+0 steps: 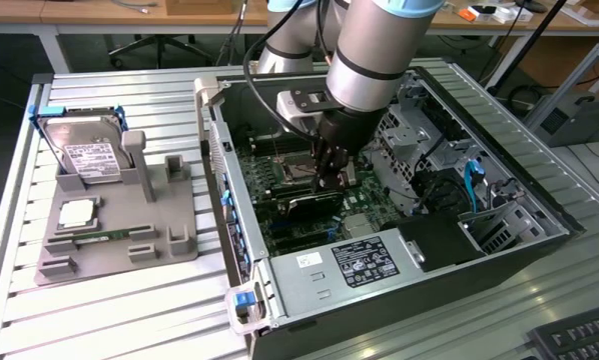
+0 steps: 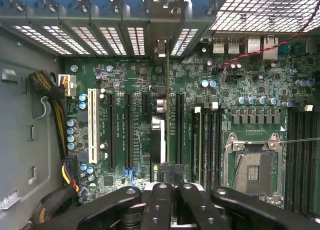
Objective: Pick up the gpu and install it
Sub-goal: 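Insert the gpu into the slot, then press down on the gpu until it lock into place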
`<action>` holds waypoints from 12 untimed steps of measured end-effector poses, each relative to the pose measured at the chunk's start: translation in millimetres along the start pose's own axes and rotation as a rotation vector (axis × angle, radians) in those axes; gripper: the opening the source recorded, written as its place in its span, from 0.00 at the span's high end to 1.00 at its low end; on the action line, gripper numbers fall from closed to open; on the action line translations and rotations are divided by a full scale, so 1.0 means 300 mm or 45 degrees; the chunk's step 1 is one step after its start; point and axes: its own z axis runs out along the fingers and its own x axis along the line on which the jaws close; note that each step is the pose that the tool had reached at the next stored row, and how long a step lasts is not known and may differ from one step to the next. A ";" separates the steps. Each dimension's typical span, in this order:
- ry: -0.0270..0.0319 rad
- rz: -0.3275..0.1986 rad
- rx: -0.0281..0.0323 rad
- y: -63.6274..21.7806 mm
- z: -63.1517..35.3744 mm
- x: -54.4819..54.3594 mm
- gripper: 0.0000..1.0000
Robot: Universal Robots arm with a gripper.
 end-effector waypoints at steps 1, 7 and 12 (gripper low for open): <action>0.0000 0.000 0.0000 0.000 0.000 0.000 0.89; 0.0000 0.000 0.0003 0.033 0.001 -0.005 0.89; -0.0001 0.000 0.0013 0.084 0.005 -0.024 0.89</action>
